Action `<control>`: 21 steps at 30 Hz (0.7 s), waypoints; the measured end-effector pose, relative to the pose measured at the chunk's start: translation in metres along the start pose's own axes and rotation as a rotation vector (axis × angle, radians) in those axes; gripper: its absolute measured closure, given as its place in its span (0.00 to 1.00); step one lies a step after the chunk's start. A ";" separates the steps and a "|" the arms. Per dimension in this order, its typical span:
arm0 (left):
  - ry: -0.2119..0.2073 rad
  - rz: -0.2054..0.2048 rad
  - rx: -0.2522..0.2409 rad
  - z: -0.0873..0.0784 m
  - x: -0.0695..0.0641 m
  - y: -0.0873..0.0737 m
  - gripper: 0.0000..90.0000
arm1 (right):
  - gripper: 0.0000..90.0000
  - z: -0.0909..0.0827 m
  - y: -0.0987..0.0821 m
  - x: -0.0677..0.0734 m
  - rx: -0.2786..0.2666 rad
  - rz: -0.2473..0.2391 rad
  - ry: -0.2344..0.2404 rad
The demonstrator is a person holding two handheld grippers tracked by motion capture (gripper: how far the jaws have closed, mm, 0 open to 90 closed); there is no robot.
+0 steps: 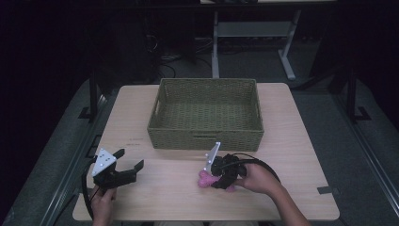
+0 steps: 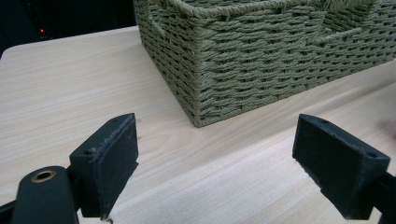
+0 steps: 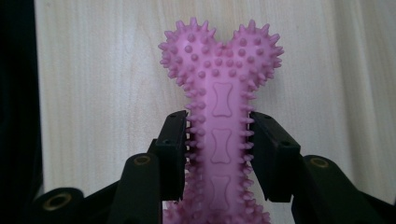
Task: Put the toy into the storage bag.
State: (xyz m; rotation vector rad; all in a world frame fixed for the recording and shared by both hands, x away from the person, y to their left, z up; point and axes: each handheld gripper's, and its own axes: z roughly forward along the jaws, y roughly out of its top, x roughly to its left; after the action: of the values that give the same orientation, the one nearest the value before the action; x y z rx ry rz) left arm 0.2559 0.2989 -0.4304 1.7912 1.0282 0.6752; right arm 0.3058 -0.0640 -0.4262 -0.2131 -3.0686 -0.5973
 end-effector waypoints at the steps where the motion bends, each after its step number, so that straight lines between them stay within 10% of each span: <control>1: 0.000 0.001 0.000 0.000 0.000 0.000 0.15 | 0.64 -0.002 0.000 0.000 -0.003 -0.003 -0.001; 21: -0.006 0.005 0.001 0.001 -0.002 0.000 0.15 | 0.64 -0.050 0.010 -0.014 -0.084 -0.006 -0.018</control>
State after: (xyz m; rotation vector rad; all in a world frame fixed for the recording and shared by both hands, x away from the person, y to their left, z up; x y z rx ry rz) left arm 0.2561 0.2964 -0.4306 1.7963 1.0211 0.6724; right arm 0.3198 -0.0753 -0.3770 -0.2114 -3.0653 -0.7292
